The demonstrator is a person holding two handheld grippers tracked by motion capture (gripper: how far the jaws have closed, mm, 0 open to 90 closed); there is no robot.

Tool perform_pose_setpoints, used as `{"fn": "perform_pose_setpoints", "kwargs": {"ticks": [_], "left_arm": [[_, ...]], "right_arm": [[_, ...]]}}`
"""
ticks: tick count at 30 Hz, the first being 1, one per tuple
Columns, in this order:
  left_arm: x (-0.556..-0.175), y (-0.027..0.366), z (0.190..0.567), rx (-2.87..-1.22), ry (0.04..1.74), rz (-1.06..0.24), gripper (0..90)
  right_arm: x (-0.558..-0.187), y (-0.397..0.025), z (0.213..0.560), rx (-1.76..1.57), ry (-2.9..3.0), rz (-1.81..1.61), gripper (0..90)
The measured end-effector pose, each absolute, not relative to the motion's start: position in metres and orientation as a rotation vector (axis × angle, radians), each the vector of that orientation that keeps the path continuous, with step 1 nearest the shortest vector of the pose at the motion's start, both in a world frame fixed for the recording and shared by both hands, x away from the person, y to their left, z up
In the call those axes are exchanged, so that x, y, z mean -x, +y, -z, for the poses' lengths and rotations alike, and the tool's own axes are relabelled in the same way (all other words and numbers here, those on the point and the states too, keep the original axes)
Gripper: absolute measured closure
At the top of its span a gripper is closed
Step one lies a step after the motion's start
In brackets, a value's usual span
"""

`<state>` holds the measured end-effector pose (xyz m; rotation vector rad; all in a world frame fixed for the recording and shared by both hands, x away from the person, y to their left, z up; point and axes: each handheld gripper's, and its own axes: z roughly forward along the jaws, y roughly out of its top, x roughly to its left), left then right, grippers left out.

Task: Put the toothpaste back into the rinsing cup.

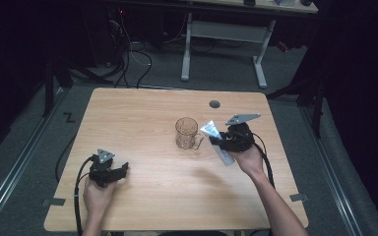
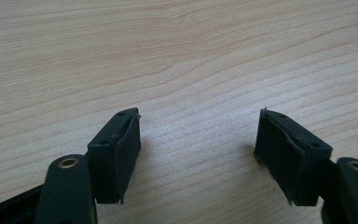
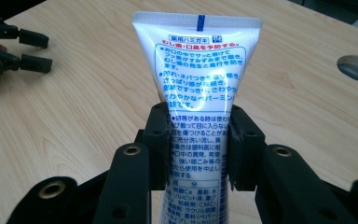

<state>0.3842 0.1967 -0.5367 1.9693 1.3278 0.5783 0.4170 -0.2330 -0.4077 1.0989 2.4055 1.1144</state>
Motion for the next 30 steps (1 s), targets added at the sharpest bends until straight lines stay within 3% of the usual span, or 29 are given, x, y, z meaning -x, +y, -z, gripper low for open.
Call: {"fn": "perform_pose_setpoints", "kwargs": {"ticks": [30], "left_arm": [[-0.384, 0.197, 0.537, -1.968, 1.327, -0.579, 30.8]], "right_arm": [[-0.455, -0.219, 0.383, -1.089, 2.318, -1.228, 65.7]]}}
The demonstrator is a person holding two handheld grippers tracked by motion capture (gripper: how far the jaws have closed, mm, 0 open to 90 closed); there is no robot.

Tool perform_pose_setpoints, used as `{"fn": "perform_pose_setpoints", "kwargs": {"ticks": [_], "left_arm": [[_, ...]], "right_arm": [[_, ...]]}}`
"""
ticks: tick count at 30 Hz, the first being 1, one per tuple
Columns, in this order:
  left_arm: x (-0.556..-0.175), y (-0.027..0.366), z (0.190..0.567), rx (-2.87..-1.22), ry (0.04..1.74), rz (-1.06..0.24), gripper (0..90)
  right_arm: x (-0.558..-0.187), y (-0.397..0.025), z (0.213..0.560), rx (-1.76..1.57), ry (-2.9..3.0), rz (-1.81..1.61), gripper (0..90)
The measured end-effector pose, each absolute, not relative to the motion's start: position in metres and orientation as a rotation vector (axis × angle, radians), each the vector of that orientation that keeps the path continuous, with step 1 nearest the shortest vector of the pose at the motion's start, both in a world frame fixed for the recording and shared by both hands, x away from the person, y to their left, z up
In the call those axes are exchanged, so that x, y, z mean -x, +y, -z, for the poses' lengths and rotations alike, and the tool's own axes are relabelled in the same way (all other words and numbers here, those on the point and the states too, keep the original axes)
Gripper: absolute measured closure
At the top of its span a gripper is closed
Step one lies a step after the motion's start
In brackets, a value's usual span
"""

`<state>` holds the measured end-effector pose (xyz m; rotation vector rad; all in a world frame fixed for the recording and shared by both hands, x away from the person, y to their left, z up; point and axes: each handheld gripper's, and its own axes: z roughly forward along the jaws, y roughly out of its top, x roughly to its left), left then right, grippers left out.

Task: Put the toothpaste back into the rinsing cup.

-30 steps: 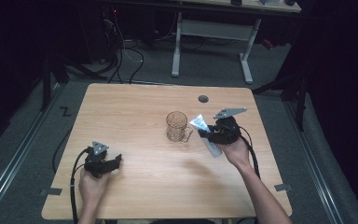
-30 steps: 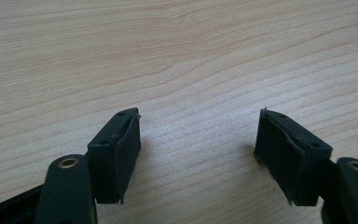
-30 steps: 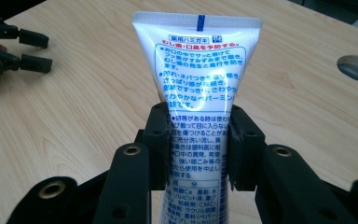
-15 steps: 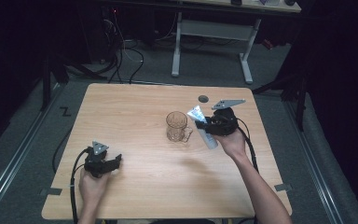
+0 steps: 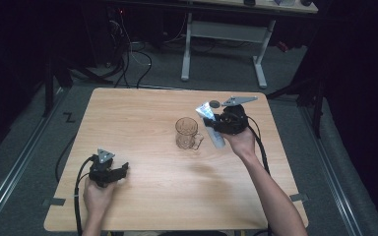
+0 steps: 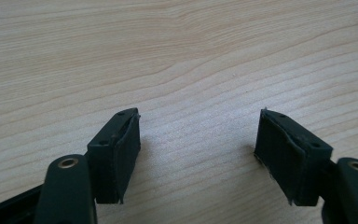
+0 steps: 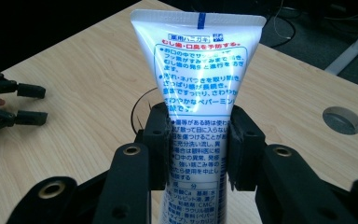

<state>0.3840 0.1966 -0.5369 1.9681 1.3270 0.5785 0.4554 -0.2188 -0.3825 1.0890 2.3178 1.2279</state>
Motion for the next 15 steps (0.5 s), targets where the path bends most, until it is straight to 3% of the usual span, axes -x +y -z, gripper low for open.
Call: {"fn": "perform_pose_setpoints", "kwargs": {"ticks": [15], "left_arm": [[-0.384, 0.197, 0.537, -1.969, 1.326, -0.58, 30.7]], "right_arm": [[-0.475, -0.2, 0.378, -1.087, 2.283, -1.28, 65.7]]}}
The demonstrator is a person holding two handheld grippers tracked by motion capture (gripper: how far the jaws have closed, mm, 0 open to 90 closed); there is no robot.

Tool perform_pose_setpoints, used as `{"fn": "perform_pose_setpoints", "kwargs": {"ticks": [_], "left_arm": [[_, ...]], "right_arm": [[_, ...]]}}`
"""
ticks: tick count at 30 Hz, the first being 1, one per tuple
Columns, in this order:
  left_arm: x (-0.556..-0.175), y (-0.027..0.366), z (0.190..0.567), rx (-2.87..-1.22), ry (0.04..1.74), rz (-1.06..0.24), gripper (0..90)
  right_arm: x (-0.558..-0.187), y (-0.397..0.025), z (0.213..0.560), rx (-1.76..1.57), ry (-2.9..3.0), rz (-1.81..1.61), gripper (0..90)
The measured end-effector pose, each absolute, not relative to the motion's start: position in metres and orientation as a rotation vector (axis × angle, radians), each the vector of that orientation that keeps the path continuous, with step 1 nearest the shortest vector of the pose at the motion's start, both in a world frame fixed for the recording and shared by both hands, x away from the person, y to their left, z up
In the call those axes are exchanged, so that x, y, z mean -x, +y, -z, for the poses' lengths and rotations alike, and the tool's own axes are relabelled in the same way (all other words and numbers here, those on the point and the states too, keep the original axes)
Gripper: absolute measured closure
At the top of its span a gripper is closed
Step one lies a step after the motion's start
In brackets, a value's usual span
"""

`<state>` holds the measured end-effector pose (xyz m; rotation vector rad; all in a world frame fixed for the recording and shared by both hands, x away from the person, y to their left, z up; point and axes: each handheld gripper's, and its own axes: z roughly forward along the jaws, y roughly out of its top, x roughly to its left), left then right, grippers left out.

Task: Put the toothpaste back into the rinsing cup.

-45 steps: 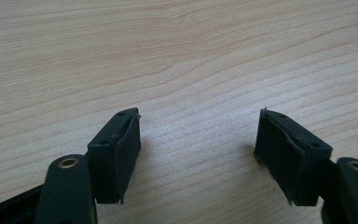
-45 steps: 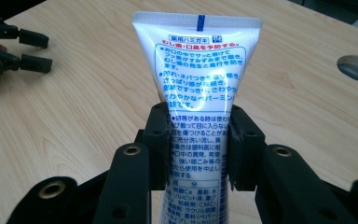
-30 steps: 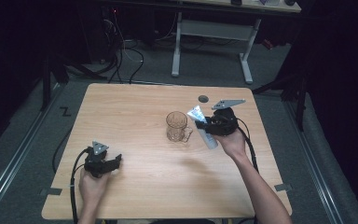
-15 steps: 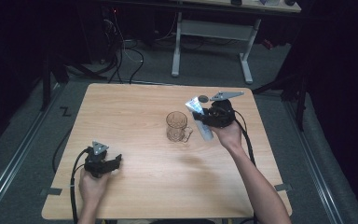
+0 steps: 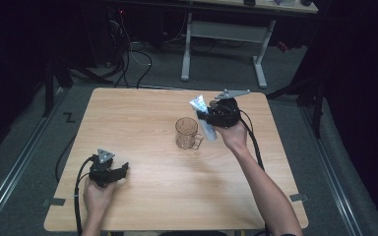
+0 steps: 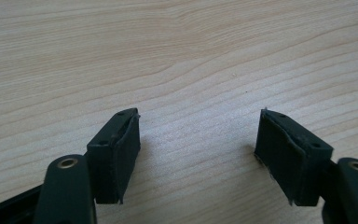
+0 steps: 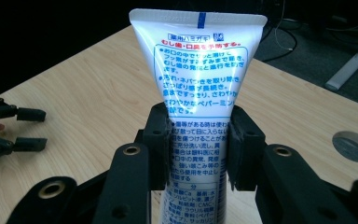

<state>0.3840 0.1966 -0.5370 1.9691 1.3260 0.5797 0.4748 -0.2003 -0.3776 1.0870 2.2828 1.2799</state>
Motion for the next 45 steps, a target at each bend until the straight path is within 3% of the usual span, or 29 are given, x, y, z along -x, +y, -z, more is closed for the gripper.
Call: {"fn": "perform_pose_setpoints", "kwargs": {"ticks": [45], "left_arm": [[-0.384, 0.197, 0.537, -1.976, 1.322, -0.575, 30.2]], "right_arm": [[-0.514, -0.154, 0.371, -1.075, 2.209, -1.312, 65.1]]}}
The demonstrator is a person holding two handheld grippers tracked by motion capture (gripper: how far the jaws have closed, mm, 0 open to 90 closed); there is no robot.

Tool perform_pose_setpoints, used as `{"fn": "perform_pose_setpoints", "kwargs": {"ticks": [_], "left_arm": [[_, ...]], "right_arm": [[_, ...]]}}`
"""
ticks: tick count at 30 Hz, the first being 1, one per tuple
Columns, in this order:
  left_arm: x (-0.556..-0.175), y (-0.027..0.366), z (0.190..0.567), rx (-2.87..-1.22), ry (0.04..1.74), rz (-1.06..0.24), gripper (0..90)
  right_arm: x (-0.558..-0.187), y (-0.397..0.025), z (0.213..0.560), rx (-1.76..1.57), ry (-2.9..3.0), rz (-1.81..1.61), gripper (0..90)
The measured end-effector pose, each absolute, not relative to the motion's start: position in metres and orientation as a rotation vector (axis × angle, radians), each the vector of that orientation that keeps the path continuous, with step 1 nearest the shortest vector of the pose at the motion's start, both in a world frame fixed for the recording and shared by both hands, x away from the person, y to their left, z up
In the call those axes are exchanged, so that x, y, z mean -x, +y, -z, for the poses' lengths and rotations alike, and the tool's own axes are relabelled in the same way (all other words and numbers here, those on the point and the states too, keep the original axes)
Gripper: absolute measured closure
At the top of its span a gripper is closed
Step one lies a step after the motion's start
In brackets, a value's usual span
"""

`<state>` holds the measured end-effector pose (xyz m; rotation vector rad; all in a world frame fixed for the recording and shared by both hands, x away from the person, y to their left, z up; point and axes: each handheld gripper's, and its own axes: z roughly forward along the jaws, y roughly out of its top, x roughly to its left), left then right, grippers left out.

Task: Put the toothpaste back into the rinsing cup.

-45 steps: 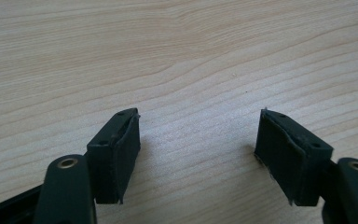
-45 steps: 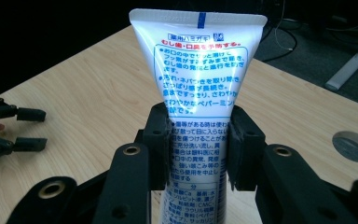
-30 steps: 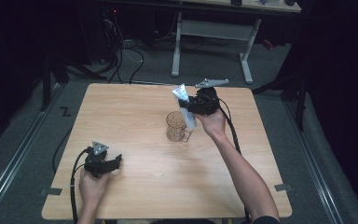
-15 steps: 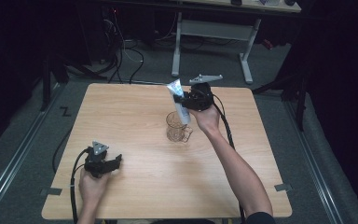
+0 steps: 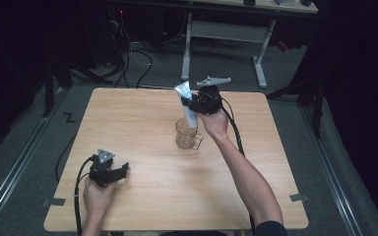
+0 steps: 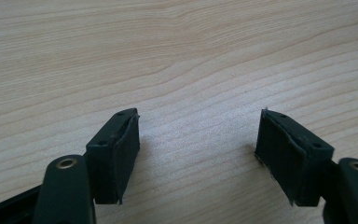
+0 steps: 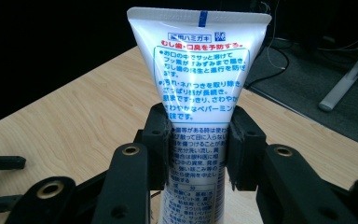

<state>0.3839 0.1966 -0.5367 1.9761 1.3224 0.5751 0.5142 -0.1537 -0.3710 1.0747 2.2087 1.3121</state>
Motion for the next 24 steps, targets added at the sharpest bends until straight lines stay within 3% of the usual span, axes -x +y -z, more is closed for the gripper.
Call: {"fn": "perform_pose_setpoints", "kwargs": {"ticks": [24], "left_arm": [[-0.384, 0.197, 0.537, -1.975, 1.321, -0.576, 30.2]], "right_arm": [[-0.516, -0.148, 0.391, -1.088, 2.253, -1.275, 64.9]]}}
